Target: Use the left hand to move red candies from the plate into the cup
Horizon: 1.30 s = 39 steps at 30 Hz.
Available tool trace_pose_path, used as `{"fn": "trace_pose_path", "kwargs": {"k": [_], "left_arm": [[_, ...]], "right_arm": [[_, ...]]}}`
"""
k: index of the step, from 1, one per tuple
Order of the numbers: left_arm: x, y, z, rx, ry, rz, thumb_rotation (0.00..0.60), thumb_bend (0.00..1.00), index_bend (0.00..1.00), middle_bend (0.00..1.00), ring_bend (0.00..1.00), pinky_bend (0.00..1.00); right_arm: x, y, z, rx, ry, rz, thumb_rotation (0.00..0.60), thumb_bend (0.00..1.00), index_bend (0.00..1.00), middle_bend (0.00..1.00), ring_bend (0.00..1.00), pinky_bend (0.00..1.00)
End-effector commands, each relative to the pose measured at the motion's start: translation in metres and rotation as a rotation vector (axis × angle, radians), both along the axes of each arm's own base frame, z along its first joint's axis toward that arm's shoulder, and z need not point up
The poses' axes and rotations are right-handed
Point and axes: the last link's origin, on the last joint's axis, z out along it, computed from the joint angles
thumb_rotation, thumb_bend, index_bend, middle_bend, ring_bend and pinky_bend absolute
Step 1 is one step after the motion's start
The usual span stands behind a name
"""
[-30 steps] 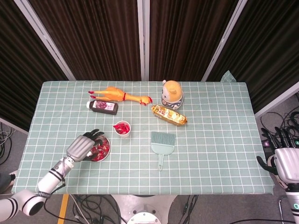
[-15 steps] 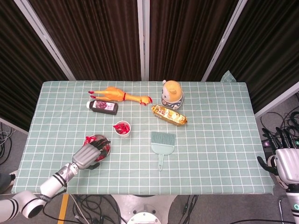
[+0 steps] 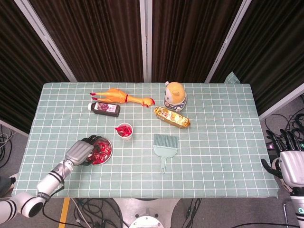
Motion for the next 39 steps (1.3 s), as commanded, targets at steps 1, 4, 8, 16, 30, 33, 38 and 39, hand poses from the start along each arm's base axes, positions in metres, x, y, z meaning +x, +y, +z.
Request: {"fn": "trace_pose_path", "kwargs": {"k": [1,4,8,16,30,33,38,39], "left_arm": [[0.000,0.001,0.001,-0.001,-0.008,0.006,0.600,0.32,0.47,0.15,0.07,0.23],[0.001,0.002,-0.002,0.002,-0.014,-0.001,0.600,0.32,0.47,0.15,0.07,0.23],[0.001,0.005,-0.006,0.014,-0.011,-0.022,0.600,0.32,0.47,0.15,0.07,0.23],[0.000,0.011,-0.013,0.020,0.025,-0.054,0.600,0.30,0.48,0.15,0.07,0.23],[0.004,0.010,-0.018,0.006,0.029,-0.114,0.600,0.27,0.49,0.15,0.07,0.23],[0.002,0.011,-0.021,0.003,0.048,-0.134,0.600,0.27,0.51,0.15,0.07,0.23],[0.000,0.012,-0.026,-0.005,0.061,-0.154,0.600,0.27,0.53,0.15,0.07,0.23],[0.001,0.012,-0.026,-0.006,0.056,-0.157,0.600,0.27,0.53,0.15,0.07,0.23]], "right_arm": [[0.000,0.000,0.000,-0.001,-0.001,0.000,0.600,0.21,0.09,0.24,0.00,0.07],[0.000,0.001,0.000,-0.002,-0.001,0.000,0.600,0.21,0.09,0.24,0.00,0.07],[0.000,0.002,0.001,-0.003,-0.001,0.000,0.600,0.21,0.09,0.24,0.00,0.07],[-0.001,0.003,0.002,-0.006,-0.001,-0.003,0.600,0.21,0.09,0.24,0.00,0.07],[-0.001,0.002,0.001,-0.005,0.002,-0.008,0.600,0.21,0.09,0.24,0.00,0.08],[-0.001,0.002,0.001,-0.005,0.002,-0.008,0.600,0.21,0.09,0.24,0.00,0.08],[-0.001,0.001,0.001,-0.005,0.003,-0.010,0.600,0.21,0.09,0.24,0.00,0.08],[0.000,0.001,0.001,-0.005,0.004,-0.010,0.600,0.21,0.09,0.24,0.00,0.08]]}}
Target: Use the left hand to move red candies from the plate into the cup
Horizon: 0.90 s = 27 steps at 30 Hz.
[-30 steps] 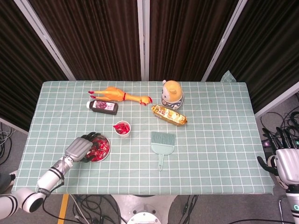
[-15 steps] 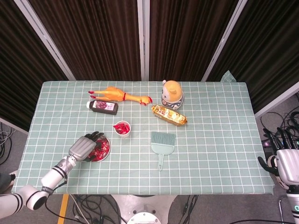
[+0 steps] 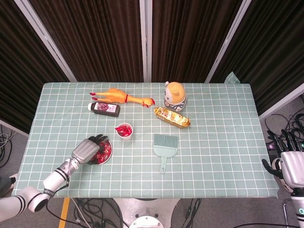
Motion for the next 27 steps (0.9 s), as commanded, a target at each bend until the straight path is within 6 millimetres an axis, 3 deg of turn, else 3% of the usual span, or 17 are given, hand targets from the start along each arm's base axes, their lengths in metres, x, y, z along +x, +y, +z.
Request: {"fn": "trace_pose_path", "kwargs": {"k": [1,27], "left_arm": [[0.001,0.000,-0.002,-0.006,-0.013,-0.015,0.600,0.27,0.53,0.15,0.07,0.23],[-0.008,0.008,0.002,0.014,-0.098,0.038,0.600,0.41,0.62,0.21,0.07,0.23]], "right_arm": [[0.000,0.000,0.000,-0.001,0.001,-0.001,0.600,0.21,0.09,0.24,0.00,0.08],[0.003,0.000,0.001,-0.003,0.002,0.007,0.600,0.21,0.09,0.24,0.00,0.08]]}}
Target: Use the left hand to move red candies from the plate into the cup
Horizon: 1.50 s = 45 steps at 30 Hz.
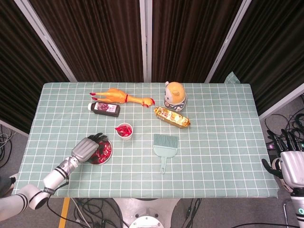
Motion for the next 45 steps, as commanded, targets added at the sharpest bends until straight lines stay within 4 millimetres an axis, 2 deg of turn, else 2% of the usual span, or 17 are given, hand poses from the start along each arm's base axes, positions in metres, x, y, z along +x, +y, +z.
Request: {"fn": "trace_pose_path", "kwargs": {"k": [1,7,12,16,21,29,39,45], "left_arm": [[0.002,0.000,0.004,0.009,-0.025,0.004,0.600,0.41,0.62,0.21,0.07,0.23],[0.017,0.005,0.022,0.052,-0.107,-0.008,0.600,0.41,0.62,0.21,0.07,0.23],[0.044,0.020,0.040,0.110,-0.207,-0.037,0.600,0.41,0.62,0.21,0.07,0.23],[0.071,0.035,0.047,0.135,-0.257,-0.075,0.600,0.41,0.61,0.21,0.07,0.23],[0.104,0.054,0.038,0.115,-0.288,-0.086,0.600,0.41,0.61,0.21,0.07,0.23],[0.133,0.079,0.015,0.081,-0.229,-0.079,0.600,0.41,0.58,0.21,0.07,0.23],[0.141,0.082,-0.001,0.058,-0.175,-0.068,0.600,0.40,0.55,0.20,0.07,0.23],[0.140,0.080,-0.004,0.047,-0.125,-0.053,0.600,0.39,0.41,0.18,0.07,0.23]], "right_arm": [[0.000,0.000,0.000,0.001,-0.001,0.001,0.600,0.21,0.09,0.24,0.00,0.08],[-0.001,0.000,0.001,-0.002,-0.001,0.003,0.600,0.21,0.09,0.24,0.00,0.08],[-0.001,0.000,0.002,-0.003,-0.001,0.006,0.600,0.21,0.09,0.24,0.00,0.08],[-0.001,-0.001,0.002,-0.004,-0.001,0.004,0.600,0.21,0.09,0.24,0.00,0.08],[-0.002,-0.001,0.002,-0.004,-0.004,0.003,0.600,0.21,0.09,0.24,0.00,0.08],[-0.003,-0.002,0.002,-0.003,-0.004,0.002,0.600,0.21,0.09,0.24,0.00,0.08],[-0.006,-0.001,0.004,-0.010,-0.007,-0.006,0.600,0.21,0.09,0.24,0.00,0.08],[-0.006,-0.001,0.004,-0.013,-0.010,-0.002,0.600,0.21,0.09,0.24,0.00,0.08]]}}
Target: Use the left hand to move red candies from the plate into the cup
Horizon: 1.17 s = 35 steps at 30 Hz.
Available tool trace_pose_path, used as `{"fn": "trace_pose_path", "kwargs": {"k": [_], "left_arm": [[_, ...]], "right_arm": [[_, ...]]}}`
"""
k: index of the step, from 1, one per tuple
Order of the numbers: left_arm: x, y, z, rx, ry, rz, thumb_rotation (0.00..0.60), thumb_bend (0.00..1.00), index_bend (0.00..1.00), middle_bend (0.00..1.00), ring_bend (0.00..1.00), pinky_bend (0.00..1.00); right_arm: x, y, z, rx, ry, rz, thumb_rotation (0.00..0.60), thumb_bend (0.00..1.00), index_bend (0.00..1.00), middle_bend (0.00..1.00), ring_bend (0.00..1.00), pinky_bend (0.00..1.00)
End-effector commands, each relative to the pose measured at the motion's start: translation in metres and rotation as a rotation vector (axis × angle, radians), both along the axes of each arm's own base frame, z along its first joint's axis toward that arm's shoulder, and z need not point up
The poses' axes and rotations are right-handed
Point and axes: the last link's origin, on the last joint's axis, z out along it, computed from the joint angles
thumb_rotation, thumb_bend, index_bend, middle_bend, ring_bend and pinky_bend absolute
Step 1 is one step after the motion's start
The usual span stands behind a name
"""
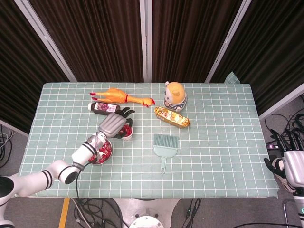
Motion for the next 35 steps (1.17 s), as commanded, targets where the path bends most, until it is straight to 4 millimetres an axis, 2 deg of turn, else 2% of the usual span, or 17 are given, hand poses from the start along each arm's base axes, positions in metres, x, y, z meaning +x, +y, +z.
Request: {"fn": "trace_pose_path", "kwargs": {"k": [1,5,9,12,15,18,26,30,35], "left_arm": [[0.000,-0.002,-0.001,-0.009,0.022,0.007,0.600,0.39,0.40,0.18,0.07,0.23],[0.001,-0.006,0.007,-0.007,-0.006,0.021,0.600,0.39,0.31,0.16,0.07,0.23],[-0.007,-0.014,0.035,0.069,-0.134,0.053,0.600,0.38,0.27,0.16,0.07,0.23],[-0.023,-0.021,0.057,0.132,-0.180,0.081,0.600,0.38,0.27,0.16,0.07,0.23],[-0.051,-0.034,0.081,0.219,-0.181,0.125,0.600,0.37,0.27,0.16,0.07,0.23],[-0.081,-0.052,0.101,0.312,-0.157,0.183,0.600,0.37,0.27,0.16,0.07,0.23],[-0.142,-0.114,0.129,0.445,-0.063,0.278,0.600,0.35,0.27,0.16,0.07,0.23],[-0.161,-0.147,0.138,0.482,-0.042,0.316,0.600,0.35,0.27,0.16,0.07,0.23],[-0.167,-0.178,0.141,0.503,-0.029,0.330,0.600,0.34,0.27,0.16,0.07,0.23]], "right_arm": [[0.000,0.000,0.000,-0.001,-0.001,-0.001,0.600,0.21,0.09,0.24,0.00,0.08],[-0.001,0.001,0.001,-0.003,-0.003,-0.001,0.600,0.21,0.09,0.24,0.00,0.08],[-0.002,0.002,0.002,-0.006,-0.003,-0.006,0.600,0.21,0.09,0.24,0.00,0.08],[-0.004,0.001,0.003,-0.004,-0.004,-0.011,0.600,0.21,0.09,0.24,0.00,0.08],[-0.006,0.001,0.002,0.005,-0.008,-0.017,0.600,0.21,0.09,0.24,0.00,0.08],[-0.008,0.000,-0.001,0.015,-0.014,-0.015,0.600,0.21,0.09,0.24,0.00,0.08],[-0.012,0.003,-0.009,0.024,-0.028,0.029,0.600,0.21,0.09,0.16,0.00,0.09],[-0.016,0.005,-0.014,0.032,-0.041,0.031,0.600,0.21,0.09,0.15,0.00,0.09],[-0.018,0.005,-0.021,0.049,-0.060,0.028,0.600,0.21,0.09,0.15,0.00,0.09]]}}
